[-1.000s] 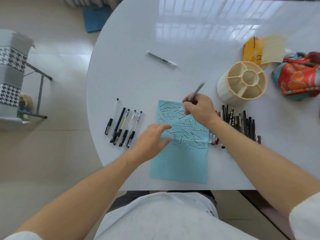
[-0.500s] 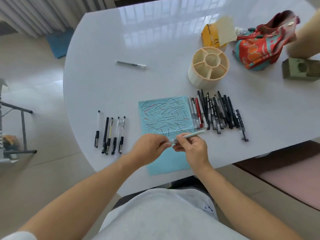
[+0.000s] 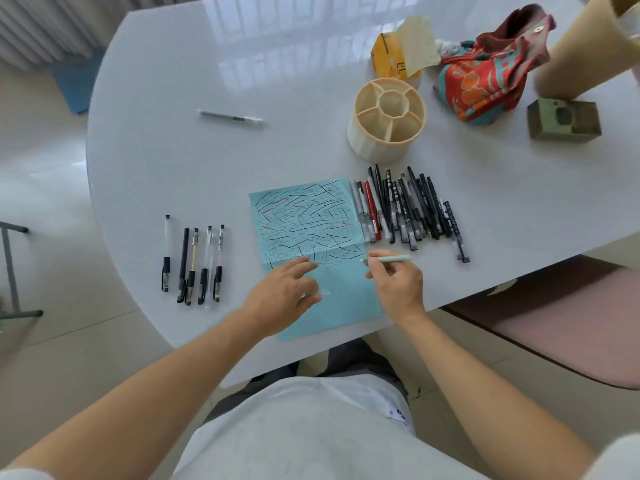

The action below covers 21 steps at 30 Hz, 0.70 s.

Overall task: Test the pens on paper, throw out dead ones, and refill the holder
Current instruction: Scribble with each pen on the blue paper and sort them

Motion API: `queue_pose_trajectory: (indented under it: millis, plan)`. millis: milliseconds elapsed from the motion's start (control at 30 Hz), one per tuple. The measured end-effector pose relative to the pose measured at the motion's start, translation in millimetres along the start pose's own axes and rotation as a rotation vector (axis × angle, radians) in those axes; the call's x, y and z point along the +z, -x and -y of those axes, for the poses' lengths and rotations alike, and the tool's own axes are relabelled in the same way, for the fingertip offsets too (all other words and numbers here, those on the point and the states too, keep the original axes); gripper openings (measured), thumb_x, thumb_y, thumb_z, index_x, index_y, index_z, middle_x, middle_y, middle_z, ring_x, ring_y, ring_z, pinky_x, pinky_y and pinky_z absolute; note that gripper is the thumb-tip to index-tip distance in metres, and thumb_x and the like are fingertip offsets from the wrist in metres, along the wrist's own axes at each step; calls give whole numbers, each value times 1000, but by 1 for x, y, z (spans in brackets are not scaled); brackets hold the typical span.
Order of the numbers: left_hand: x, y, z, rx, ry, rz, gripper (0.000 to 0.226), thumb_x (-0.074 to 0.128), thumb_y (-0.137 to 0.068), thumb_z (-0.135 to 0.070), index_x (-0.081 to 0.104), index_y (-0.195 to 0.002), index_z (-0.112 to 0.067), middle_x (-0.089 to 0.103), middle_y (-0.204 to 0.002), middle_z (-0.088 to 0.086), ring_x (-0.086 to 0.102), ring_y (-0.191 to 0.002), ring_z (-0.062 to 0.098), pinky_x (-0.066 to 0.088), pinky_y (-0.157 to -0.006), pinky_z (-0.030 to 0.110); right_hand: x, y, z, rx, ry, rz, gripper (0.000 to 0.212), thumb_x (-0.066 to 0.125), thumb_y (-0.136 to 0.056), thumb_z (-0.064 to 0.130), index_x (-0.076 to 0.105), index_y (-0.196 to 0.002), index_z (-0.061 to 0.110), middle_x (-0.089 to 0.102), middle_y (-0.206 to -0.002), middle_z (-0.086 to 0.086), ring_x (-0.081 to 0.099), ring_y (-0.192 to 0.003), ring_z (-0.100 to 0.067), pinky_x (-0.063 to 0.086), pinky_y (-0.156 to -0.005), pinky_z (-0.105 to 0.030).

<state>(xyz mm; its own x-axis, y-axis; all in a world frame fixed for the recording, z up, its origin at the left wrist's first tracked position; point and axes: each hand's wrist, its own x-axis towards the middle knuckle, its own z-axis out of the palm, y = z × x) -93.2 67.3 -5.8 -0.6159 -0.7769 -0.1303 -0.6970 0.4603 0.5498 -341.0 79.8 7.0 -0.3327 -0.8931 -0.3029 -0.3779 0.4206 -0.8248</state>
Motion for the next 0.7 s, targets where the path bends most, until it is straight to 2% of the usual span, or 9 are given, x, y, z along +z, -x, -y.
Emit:
queue_pose_trajectory:
  millis: [100, 200, 400, 533, 600, 700]
  plan:
    - [5, 0, 5, -27, -12, 35, 23, 58, -97, -41, 70, -95, -22, 51, -147, 5, 36, -144, 24, 32, -116, 36, 6, -1, -1, -47, 55, 0, 12, 69, -94, 26, 79, -96, 21, 75, -77, 7, 72, -71, -8, 58, -68, -27]
    - [9, 4, 11, -49, -11, 51, 23, 59, -96, -41, 72, -94, -21, 51, -147, 4, 36, -144, 22, 33, -116, 35, 10, -5, -3, -102, 120, 13, 14, 71, -94, 30, 79, -98, 20, 73, -77, 9, 69, -71, -5, 54, -66, -22]
    - [8, 4, 11, -69, -11, 40, 20, 62, -95, -39, 71, -93, -21, 52, -146, 1, 40, -142, 20, 39, -112, 38, 16, -14, -5, -168, 173, 24, 15, 72, -94, 27, 79, -103, 17, 76, -94, 4, 69, -80, -11, 56, -74, -23]
    - [8, 5, 7, -84, -18, 28, 19, 63, -94, -39, 72, -93, -22, 53, -146, 0, 40, -142, 19, 37, -112, 36, 5, -17, -6, -159, 195, -3, 8, 69, -93, 22, 77, -92, 20, 71, -78, 11, 67, -70, -2, 51, -63, -14]
    - [8, 6, 6, -94, -12, 25, 20, 63, -94, -39, 73, -94, -21, 52, -146, 0, 39, -142, 19, 38, -112, 37, -3, -17, -6, -146, 203, -26, 14, 67, -91, 18, 73, -82, 26, 68, -68, 14, 67, -68, -1, 49, -55, -12]
    - [7, 5, 5, -103, 1, 35, 21, 62, -95, -40, 72, -96, -22, 51, -147, -1, 38, -143, 18, 37, -114, 36, -13, -11, -4, -110, 135, -52, 23, 66, -92, 15, 68, -79, 34, 68, -67, 13, 67, -66, -6, 49, -54, -12]
